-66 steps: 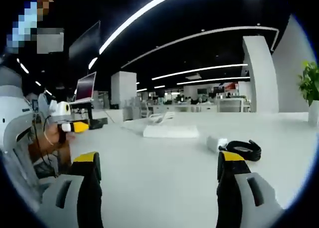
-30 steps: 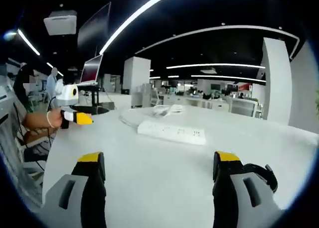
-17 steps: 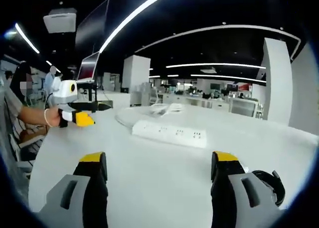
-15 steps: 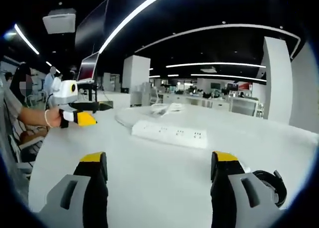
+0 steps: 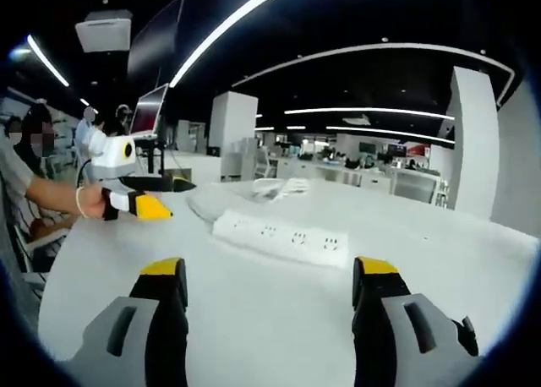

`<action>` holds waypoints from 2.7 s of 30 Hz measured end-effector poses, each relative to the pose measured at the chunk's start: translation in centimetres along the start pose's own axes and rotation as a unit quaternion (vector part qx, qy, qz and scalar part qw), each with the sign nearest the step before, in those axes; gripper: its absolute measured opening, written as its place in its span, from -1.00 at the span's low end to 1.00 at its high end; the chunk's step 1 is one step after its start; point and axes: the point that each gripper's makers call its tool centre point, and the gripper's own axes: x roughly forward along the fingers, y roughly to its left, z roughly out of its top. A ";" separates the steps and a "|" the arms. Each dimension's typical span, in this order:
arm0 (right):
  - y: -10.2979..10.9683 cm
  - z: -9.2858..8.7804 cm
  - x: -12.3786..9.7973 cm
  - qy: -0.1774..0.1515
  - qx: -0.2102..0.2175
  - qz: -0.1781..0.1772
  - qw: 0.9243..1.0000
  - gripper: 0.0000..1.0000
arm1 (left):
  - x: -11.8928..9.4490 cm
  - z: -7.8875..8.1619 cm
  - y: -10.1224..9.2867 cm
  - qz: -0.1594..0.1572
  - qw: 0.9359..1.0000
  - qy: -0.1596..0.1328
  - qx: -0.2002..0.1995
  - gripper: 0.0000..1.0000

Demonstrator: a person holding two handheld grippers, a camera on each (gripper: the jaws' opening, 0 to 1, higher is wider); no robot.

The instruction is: Straighten the power strip on the desk, plug the charger into it

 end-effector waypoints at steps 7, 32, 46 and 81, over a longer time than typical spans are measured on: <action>-0.6 -0.3 1.1 0.008 0.012 0.002 1.000 0.54 | 1.0 -0.2 0.4 0.005 1.000 0.007 0.002 0.83; -5.3 -1.5 4.5 0.048 0.007 -0.012 0.999 0.44 | 3.9 -1.2 1.4 0.033 0.999 0.042 0.010 0.80; -6.4 -2.7 6.2 0.105 0.010 0.030 0.994 0.26 | 4.5 -1.8 0.8 0.033 0.997 0.063 0.005 0.74; -6.8 -3.8 8.9 0.172 0.013 0.106 0.979 0.00 | 6.1 -3.3 1.4 0.027 0.990 0.137 0.015 0.47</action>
